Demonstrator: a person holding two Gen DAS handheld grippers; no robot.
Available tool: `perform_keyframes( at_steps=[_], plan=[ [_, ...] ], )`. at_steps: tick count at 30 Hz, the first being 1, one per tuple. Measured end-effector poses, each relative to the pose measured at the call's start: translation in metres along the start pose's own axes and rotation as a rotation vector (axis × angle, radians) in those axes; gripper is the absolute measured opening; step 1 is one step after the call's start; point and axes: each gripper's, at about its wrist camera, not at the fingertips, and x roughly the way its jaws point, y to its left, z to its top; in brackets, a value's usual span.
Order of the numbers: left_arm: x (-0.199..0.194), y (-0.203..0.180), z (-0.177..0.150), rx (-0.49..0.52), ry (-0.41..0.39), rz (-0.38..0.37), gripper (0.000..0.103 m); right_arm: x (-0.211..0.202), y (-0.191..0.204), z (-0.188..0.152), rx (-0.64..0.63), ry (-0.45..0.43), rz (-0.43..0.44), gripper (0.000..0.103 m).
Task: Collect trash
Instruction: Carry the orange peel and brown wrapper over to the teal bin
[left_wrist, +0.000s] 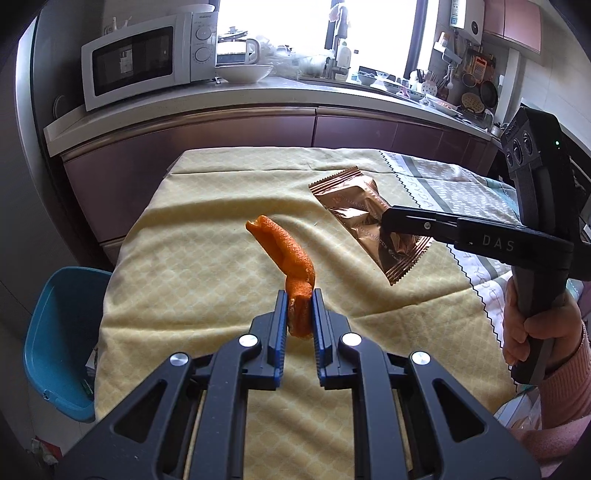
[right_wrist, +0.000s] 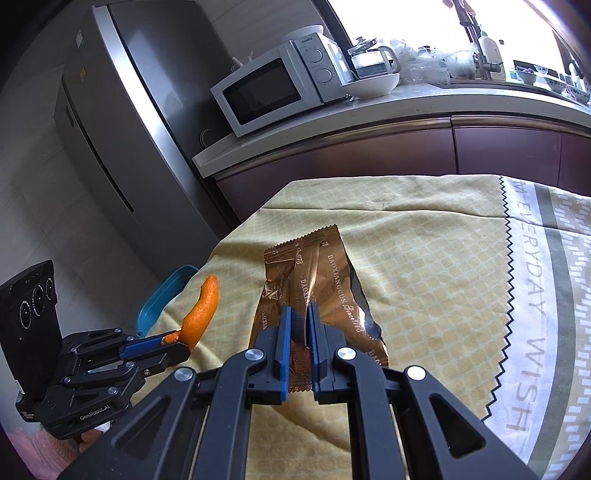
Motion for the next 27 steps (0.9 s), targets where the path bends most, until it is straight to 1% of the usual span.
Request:
perform_keyframes(
  at_steps=[15, 27],
  plan=[
    [-0.023, 0.025, -0.013, -0.029, -0.023, 0.043, 0.013, 0.012, 0.032, -0.005, -0.024, 0.015, 0.055, 0.008],
    [-0.038, 0.040, -0.022, -0.050, -0.037, 0.068, 0.013, 0.020, 0.055, -0.008, -0.050, 0.027, 0.081, 0.008]
  ],
)
